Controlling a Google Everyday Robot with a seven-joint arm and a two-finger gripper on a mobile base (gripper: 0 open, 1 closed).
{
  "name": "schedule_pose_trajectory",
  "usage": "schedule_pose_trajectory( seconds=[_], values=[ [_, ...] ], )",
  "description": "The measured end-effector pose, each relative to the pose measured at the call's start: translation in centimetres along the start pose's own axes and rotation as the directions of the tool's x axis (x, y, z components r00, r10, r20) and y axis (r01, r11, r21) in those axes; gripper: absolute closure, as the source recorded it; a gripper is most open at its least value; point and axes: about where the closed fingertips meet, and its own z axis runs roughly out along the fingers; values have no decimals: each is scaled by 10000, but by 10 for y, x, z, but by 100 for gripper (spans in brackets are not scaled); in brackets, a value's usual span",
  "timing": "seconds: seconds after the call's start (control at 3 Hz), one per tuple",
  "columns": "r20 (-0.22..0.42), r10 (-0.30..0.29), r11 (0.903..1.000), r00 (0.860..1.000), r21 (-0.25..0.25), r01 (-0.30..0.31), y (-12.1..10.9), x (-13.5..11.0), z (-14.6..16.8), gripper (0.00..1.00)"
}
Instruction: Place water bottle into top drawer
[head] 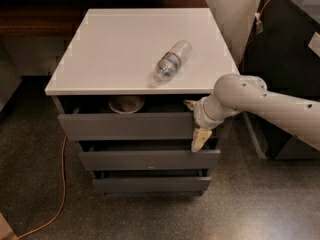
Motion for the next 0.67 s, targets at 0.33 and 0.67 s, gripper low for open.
schedule_pose_trajectory(
  seconds=[0.33,0.67],
  values=[
    [56,84,9999,9999,-116,-83,8,-6,4,32],
    [122,66,9997,9999,-229,-64,18,-15,2,56]
  ],
)
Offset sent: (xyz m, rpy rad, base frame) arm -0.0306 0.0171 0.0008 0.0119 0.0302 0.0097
